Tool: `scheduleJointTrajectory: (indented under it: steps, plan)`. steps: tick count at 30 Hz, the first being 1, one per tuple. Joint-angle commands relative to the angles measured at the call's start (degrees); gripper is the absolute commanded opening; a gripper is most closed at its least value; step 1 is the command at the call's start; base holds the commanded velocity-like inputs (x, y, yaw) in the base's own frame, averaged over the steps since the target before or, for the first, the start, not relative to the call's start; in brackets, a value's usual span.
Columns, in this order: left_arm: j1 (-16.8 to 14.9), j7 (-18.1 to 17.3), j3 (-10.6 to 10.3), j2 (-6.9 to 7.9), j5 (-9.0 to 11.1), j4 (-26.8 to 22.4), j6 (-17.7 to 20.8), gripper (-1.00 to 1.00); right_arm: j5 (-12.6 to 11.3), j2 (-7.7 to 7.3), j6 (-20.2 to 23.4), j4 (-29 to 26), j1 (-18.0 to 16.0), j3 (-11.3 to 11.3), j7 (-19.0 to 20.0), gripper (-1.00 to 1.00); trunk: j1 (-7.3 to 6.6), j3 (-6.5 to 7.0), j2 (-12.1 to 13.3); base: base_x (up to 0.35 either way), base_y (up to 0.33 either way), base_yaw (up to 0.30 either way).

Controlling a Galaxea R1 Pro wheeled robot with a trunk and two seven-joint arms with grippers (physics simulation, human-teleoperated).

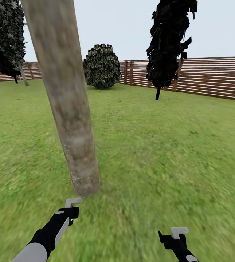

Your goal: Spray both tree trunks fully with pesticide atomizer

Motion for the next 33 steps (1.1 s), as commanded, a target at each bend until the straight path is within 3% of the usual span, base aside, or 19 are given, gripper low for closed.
scheduleJointTrajectory:
  steps: [1,10,28,33]
  plan:
    - [0.0,0.0,0.0,0.0,0.0,0.0,0.0,-1.0,0.0,0.0,0.0,0.0,0.0,0.0,0.0,1.0,0.0,0.0,0.0,0.086,-0.277,0.042]
    - [0.0,0.0,0.0,-0.06,0.0,0.0,0.0,-1.0,0.0,0.0,0.0,0.0,0.0,0.0,0.0,1.0,0.0,-0.01,0.0,0.086,-0.277,0.032]
    - [0.0,0.0,0.0,-0.09,0.1,0.0,0.0,-1.0,0.0,0.0,0.0,0.0,0.0,0.0,0.0,1.0,0.0,-0.01,0.0,0.018,-0.277,0.269]
    - [0.0,0.0,0.0,-0.09,0.1,0.0,0.0,-1.0,0.0,0.0,0.0,0.0,0.0,0.0,0.0,1.0,0.0,-0.01,0.0,0.0,-0.277,0.059]
